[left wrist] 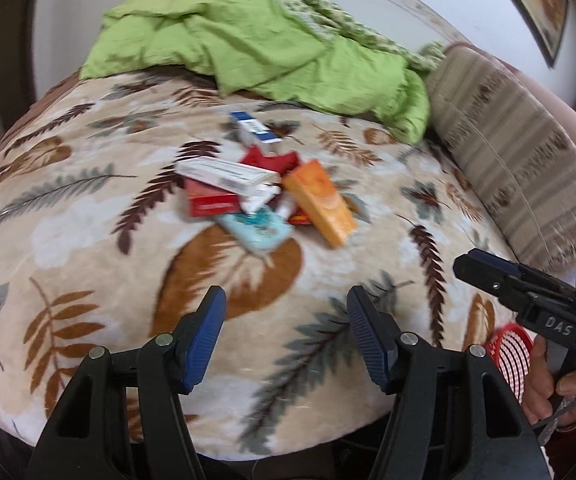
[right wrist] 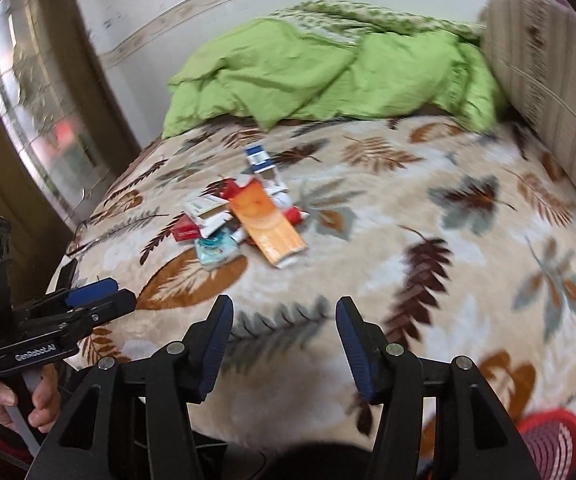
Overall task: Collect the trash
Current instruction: 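Grasp the white medicine box with the left gripper while the right gripper grasps the orange box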
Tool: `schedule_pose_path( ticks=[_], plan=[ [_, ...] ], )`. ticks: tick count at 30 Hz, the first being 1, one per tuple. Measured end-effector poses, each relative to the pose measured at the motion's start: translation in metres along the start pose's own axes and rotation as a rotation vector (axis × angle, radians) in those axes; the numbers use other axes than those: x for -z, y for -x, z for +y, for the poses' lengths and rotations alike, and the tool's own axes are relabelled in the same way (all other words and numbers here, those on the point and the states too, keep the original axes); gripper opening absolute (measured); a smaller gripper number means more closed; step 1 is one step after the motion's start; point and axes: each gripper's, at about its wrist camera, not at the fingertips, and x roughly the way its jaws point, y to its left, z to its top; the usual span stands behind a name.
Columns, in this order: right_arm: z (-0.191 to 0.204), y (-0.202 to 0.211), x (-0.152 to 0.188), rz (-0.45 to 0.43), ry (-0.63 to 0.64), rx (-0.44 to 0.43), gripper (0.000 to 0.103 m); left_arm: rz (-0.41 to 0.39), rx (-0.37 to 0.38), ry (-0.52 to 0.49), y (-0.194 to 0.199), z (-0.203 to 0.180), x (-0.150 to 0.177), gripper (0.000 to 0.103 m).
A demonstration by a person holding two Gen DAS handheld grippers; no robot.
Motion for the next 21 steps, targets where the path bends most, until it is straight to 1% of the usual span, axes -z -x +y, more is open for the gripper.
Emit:
schedule_pose_path(
  ticks=[4,6,7,9,14,18,21],
  plan=[
    [0.012,-0.030,-0.014,0.025,0.057,-0.002,0.058,0.002,-0.022,0.045,-0.001,0.019,-0.003,0.062],
    [0.019,-0.049,-0.023,0.031,0.111,0.009,0.061,0.004,-0.026,0.062,-0.002,0.025,-0.005,0.062],
    [0.021,-0.055,-0.026,0.034,0.130,0.020,0.064,0.007,-0.027,0.069,-0.003,0.028,-0.006,0.062],
    [0.024,-0.073,-0.034,0.045,0.166,0.041,0.065,0.008,-0.032,0.080,-0.004,0.034,-0.006,0.062],
    [0.027,-0.117,-0.048,0.083,0.234,0.051,0.065,0.017,-0.039,0.100,-0.008,0.045,-0.009,0.062],
    [0.031,-0.141,-0.051,0.108,0.301,0.089,0.065,0.026,-0.041,0.120,-0.012,0.053,-0.012,0.062],
    [0.031,-0.154,-0.053,0.112,0.319,0.090,0.065,0.031,-0.041,0.131,-0.016,0.056,-0.015,0.062]
  ],
)
